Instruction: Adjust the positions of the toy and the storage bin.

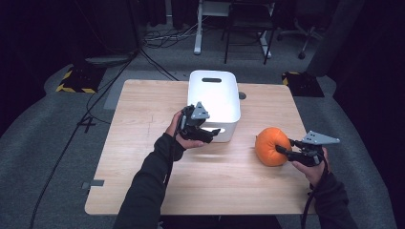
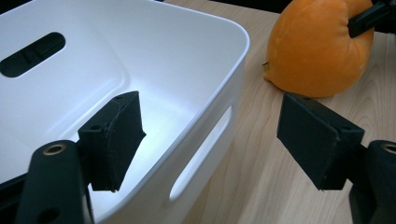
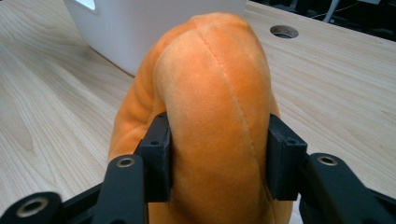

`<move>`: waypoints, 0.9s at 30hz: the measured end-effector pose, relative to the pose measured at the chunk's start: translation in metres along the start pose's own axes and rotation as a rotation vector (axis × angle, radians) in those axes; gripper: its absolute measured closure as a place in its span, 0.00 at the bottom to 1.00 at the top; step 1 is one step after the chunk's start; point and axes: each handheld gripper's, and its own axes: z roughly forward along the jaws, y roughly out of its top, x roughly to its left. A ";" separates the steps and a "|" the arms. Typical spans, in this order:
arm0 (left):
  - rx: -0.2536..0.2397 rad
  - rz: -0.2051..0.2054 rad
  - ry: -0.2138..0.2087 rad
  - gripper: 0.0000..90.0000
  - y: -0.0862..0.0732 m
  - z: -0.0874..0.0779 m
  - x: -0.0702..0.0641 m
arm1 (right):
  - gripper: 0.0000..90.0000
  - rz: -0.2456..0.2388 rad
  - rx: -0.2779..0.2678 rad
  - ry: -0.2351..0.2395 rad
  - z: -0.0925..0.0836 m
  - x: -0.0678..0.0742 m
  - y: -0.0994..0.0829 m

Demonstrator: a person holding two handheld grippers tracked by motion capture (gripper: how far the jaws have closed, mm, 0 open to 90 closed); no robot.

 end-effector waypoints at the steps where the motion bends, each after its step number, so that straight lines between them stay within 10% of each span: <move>1: -0.003 0.001 -0.007 0.26 0.002 0.004 0.000 | 0.58 0.000 0.000 0.001 0.000 0.000 0.000; 17: 0.073 0.034 -0.058 0.61 0.013 0.050 -0.005 | 0.57 -0.009 -0.001 -0.004 0.000 0.001 0.000; 27: 0.068 0.047 -0.140 0.83 0.019 0.051 -0.013 | 0.57 -0.028 0.010 -0.012 0.001 0.002 0.001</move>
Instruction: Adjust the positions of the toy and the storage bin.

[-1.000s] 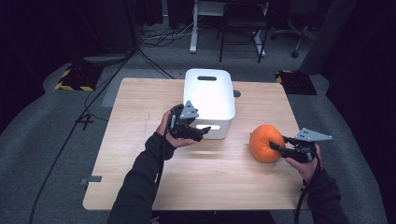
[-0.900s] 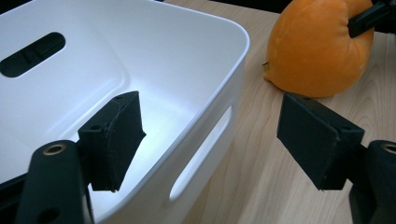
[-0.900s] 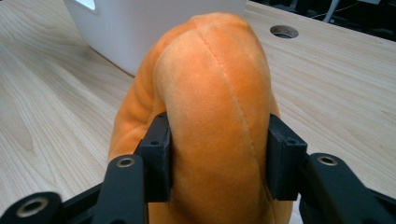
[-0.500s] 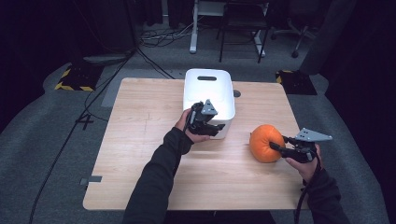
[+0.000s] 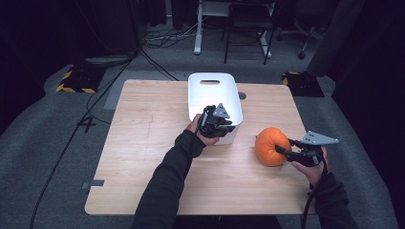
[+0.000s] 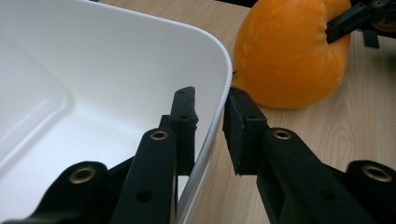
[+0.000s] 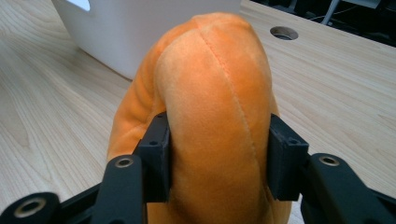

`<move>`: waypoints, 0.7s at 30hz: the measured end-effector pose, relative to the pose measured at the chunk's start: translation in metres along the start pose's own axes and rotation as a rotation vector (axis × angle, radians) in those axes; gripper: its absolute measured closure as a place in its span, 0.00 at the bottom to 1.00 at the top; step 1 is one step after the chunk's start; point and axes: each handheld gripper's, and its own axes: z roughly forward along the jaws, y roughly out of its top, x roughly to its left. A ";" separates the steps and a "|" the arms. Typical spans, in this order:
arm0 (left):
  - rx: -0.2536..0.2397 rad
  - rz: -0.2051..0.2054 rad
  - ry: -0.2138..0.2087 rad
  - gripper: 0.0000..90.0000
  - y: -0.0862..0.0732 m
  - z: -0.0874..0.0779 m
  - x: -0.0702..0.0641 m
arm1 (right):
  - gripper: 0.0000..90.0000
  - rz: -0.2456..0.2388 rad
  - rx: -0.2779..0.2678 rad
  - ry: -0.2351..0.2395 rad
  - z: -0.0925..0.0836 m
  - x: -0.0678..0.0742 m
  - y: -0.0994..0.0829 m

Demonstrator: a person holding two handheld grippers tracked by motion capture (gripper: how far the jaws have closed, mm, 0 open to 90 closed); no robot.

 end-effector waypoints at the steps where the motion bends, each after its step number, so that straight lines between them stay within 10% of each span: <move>1: 0.001 0.001 -0.008 0.83 0.000 -0.001 -0.003 | 0.57 0.002 -0.001 0.003 0.000 0.000 0.000; 21: 0.001 0.072 -0.060 0.79 -0.001 -0.012 -0.065 | 0.57 0.007 -0.007 0.009 0.000 -0.001 -0.001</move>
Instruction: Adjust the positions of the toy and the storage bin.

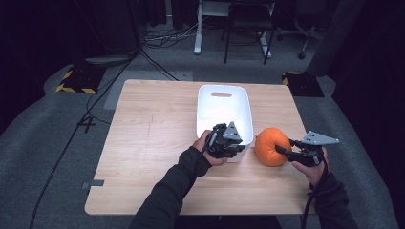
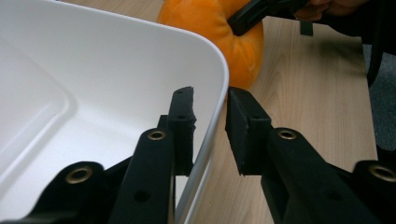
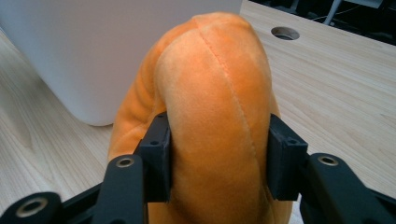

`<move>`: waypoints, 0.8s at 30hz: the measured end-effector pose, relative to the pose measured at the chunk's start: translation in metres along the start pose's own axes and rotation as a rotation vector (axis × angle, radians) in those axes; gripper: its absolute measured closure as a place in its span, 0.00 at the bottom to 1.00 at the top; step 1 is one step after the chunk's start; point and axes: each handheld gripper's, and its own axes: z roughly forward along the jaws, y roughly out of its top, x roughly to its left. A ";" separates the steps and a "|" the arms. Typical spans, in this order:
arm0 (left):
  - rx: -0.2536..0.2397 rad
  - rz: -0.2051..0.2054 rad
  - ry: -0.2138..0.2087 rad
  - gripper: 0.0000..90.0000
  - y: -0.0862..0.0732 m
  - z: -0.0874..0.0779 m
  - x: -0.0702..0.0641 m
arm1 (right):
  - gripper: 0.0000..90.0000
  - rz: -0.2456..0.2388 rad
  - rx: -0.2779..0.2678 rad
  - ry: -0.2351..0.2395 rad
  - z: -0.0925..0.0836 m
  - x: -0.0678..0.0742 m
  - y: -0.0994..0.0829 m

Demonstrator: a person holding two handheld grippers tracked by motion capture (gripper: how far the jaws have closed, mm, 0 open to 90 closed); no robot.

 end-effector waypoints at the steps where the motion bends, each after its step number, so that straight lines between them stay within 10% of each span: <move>1: -0.001 0.000 0.000 0.77 -0.001 -0.002 -0.001 | 0.57 -0.001 0.000 0.000 0.000 0.000 0.000; 11: -0.046 0.005 0.030 0.70 -0.007 -0.025 -0.004 | 0.58 0.004 0.000 0.002 0.000 0.000 0.000; 24: -0.083 -0.035 0.181 0.42 -0.030 -0.069 -0.001 | 0.58 0.009 -0.001 0.003 0.000 0.000 -0.001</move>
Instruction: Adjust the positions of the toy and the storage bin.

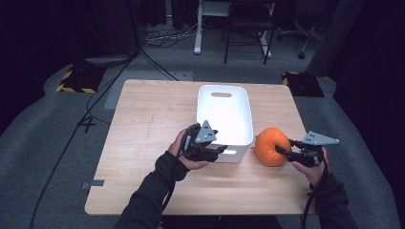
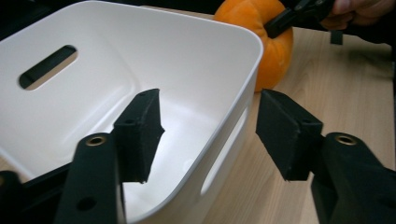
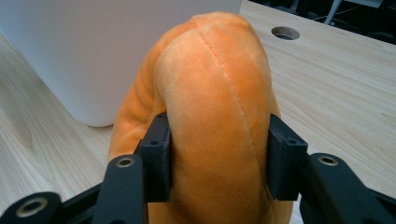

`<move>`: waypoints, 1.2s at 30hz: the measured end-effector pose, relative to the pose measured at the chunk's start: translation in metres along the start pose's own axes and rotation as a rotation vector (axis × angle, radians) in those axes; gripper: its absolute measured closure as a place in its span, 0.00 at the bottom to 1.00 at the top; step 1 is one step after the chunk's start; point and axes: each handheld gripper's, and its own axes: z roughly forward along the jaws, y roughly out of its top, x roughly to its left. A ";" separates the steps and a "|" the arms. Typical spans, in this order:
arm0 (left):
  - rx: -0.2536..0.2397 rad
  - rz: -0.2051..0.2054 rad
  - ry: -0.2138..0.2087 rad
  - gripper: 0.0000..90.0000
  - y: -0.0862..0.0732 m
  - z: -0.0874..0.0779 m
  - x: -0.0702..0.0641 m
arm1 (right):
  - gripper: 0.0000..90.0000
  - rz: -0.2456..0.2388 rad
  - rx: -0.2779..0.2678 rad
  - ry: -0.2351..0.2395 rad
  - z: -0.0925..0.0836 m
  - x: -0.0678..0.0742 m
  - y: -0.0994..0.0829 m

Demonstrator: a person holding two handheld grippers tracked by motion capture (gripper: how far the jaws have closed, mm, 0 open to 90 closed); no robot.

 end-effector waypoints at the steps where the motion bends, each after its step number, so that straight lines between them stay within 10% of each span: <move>1: 0.000 -0.011 0.021 0.41 -0.003 -0.006 0.001 | 0.58 0.001 0.001 0.000 0.000 0.000 0.000; 21: 0.048 -0.103 0.117 0.20 -0.052 -0.033 0.011 | 0.58 0.001 -0.005 0.002 0.001 0.000 -0.001; 36: 0.237 -0.103 0.195 0.19 -0.103 -0.027 0.014 | 0.58 0.005 -0.006 0.003 0.000 0.001 -0.002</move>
